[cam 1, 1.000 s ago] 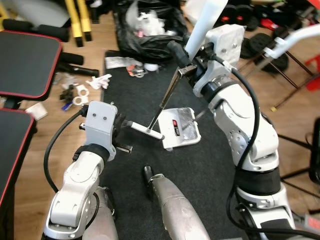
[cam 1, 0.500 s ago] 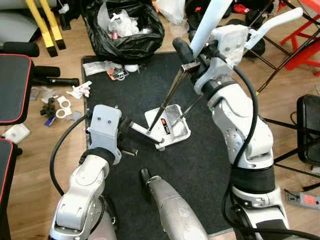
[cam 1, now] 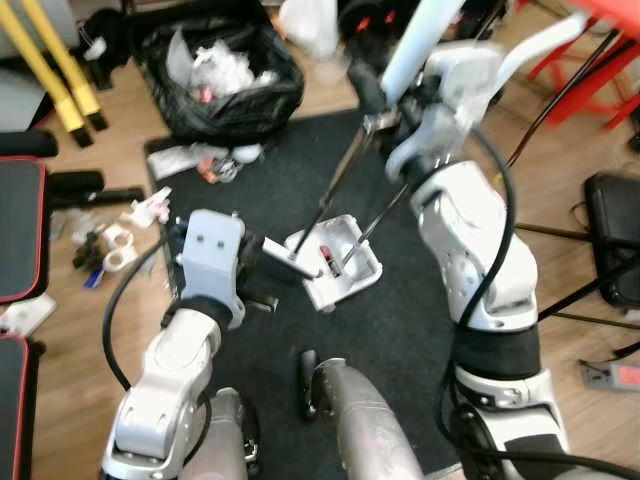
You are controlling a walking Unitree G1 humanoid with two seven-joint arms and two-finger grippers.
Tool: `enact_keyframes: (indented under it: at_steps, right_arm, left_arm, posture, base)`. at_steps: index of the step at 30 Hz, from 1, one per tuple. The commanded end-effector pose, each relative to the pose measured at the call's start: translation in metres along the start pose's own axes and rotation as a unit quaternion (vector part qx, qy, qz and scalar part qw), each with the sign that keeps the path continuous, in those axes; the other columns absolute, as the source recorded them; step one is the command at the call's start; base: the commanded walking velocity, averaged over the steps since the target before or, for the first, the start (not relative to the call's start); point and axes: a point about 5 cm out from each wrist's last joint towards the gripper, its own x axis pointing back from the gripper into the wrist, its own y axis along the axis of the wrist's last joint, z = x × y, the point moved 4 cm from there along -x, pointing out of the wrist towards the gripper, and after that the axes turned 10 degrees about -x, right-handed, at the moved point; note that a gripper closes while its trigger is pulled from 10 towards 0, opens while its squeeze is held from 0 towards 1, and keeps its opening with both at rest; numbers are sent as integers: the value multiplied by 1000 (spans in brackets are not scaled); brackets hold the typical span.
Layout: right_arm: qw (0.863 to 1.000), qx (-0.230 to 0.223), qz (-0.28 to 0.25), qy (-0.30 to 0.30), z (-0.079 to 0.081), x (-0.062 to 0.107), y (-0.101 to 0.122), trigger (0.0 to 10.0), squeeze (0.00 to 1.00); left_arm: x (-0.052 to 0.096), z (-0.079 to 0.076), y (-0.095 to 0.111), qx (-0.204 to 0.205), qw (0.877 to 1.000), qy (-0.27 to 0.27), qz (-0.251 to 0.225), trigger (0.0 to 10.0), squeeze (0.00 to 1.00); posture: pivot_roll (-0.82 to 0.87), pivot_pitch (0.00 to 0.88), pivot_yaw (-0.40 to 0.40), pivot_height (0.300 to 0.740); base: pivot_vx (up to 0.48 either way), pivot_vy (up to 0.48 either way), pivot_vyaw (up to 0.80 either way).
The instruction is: Sweep floor
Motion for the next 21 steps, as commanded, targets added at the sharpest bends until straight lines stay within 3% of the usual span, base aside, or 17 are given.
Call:
enact_keyframes:
  at_steps: [1,2,6,10,12,14,21]
  right_arm:
    - [999,-26,-25,14,8,1,12,10000,0]
    - [998,-58,-9,13,8,2,6,10000,0]
    - [995,-96,37,19,9,7,-10,10000,0]
    - [991,-81,102,32,8,16,-30,10000,0]
    - [991,-81,102,32,8,16,-30,10000,0]
    - [987,-62,141,47,2,23,-35,10000,0]
    - [987,-57,143,46,-2,23,-31,10000,0]
  left_arm:
    - [3,-4,-7,1,1000,-10,12,10000,0]
    - [4,-3,-7,1,1000,-9,10,10000,0]
    - [4,-2,-6,2,1000,-7,8,10000,0]
    - [5,-2,-5,2,1000,-6,6,10000,0]
    - [5,-2,-5,2,1000,-6,6,10000,0]
    - [6,-1,-3,3,1000,-7,6,10000,0]
    - [8,-1,-3,3,1000,-8,6,10000,0]
  posture:
    - [-106,254,-129,740]
    - [-110,263,-130,740]
    - [-110,269,-132,740]
    - [-118,285,-135,740]
    - [-118,285,-135,740]
    - [-121,300,-139,740]
    - [-122,308,-138,740]
  base:
    - [0,0,0]
    - [0,0,0]
    - [0,0,0]
    - [0,0,0]
    - [0,0,0]
    - [0,0,0]
    - [0,0,0]
